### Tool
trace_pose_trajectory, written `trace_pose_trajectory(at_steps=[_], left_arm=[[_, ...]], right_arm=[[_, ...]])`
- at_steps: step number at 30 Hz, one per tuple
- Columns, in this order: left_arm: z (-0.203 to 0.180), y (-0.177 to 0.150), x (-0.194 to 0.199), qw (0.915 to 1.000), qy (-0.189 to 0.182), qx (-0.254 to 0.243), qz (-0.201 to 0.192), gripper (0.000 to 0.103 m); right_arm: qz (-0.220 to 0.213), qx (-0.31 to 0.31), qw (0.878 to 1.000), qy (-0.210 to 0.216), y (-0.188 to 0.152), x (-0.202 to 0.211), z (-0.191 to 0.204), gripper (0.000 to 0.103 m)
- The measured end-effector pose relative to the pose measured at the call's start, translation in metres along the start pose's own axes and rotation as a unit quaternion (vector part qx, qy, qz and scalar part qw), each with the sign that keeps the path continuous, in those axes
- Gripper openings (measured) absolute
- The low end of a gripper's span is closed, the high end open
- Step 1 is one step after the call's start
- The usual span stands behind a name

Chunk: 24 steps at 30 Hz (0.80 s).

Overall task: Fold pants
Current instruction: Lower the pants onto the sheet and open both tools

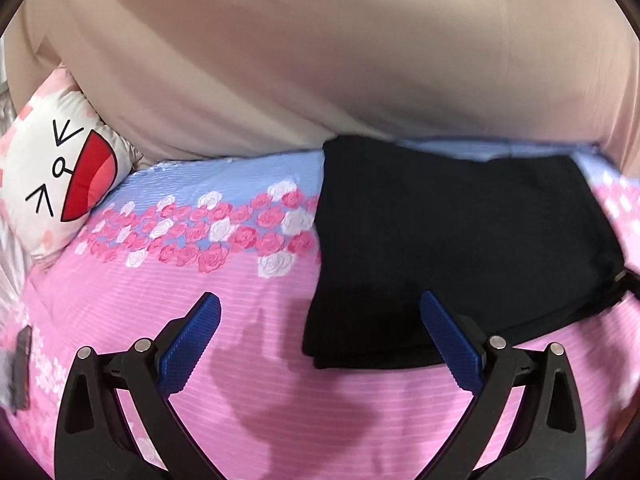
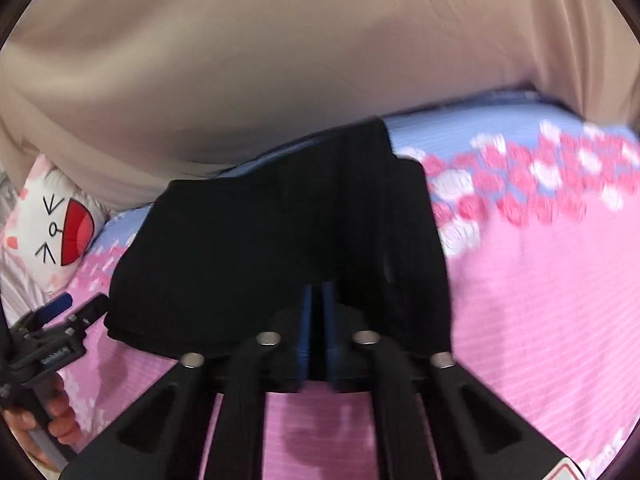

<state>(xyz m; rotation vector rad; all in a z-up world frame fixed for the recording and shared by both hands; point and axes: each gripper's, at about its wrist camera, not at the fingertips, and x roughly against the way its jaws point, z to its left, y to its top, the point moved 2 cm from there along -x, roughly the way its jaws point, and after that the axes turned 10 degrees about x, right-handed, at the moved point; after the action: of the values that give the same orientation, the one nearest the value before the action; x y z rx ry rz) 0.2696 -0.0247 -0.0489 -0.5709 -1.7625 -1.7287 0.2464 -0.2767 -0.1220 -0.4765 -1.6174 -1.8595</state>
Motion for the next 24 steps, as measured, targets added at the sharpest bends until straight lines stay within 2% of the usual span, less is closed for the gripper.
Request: trace_pose_trajectory(at_steps=[3,8,10,12,14,15,16,17,18,20,21,24], left_arm=[[0.008,-0.004,-0.011,0.9998,-0.002,0.005,0.017,0.098],[0.015,0.0,-0.008,0.9997,-0.008,0.017,0.014,0.098],[0.013,0.008,0.0,0.9992,-0.03,0.024,0.006,0.098],[0.007,0.022,0.006,0.9966,-0.072,0.039,0.0,0.098],[-0.002,0.032,-0.007,0.9931,-0.104,0.049,0.023,0.098],[-0.005,0.031,-0.02,0.9934,-0.097,0.048,0.039,0.098],[-0.005,0.026,-0.038,0.9942,-0.074,0.05,0.061,0.098],[-0.005,0.021,-0.049,0.9934,-0.074,0.049,0.073,0.098],[-0.002,0.011,-0.062,0.9903,-0.093,0.058,0.085,0.098],[0.002,0.008,-0.061,0.9891,-0.104,0.068,0.079,0.098],[0.0,0.009,-0.057,0.9909,-0.099,0.053,0.074,0.098],[-0.005,0.01,-0.029,0.9974,-0.067,0.024,0.016,0.097]], right_arm=[[0.007,-0.035,0.999,0.03,-0.002,-0.002,-0.014,0.0],[0.008,-0.027,0.999,0.021,-0.004,0.0,-0.009,0.0],[0.004,-0.03,0.999,0.019,-0.003,0.002,-0.007,0.001],[-0.01,-0.019,1.0,0.02,0.002,0.008,0.001,0.007],[-0.023,0.002,1.0,0.014,0.011,0.012,0.011,0.007],[-0.023,0.009,1.0,0.006,0.012,0.009,0.011,0.0],[-0.014,0.008,1.0,-0.004,0.011,0.004,0.007,0.0],[-0.003,0.001,1.0,-0.006,0.008,-0.003,-0.001,0.0],[-0.003,-0.024,0.999,0.022,0.003,-0.008,-0.013,0.0],[0.0,-0.063,0.996,0.059,0.002,-0.007,-0.025,0.0],[0.0,-0.072,0.995,0.062,0.003,-0.004,-0.027,0.0],[-0.012,-0.042,0.999,0.024,0.001,0.014,-0.009,0.003]])
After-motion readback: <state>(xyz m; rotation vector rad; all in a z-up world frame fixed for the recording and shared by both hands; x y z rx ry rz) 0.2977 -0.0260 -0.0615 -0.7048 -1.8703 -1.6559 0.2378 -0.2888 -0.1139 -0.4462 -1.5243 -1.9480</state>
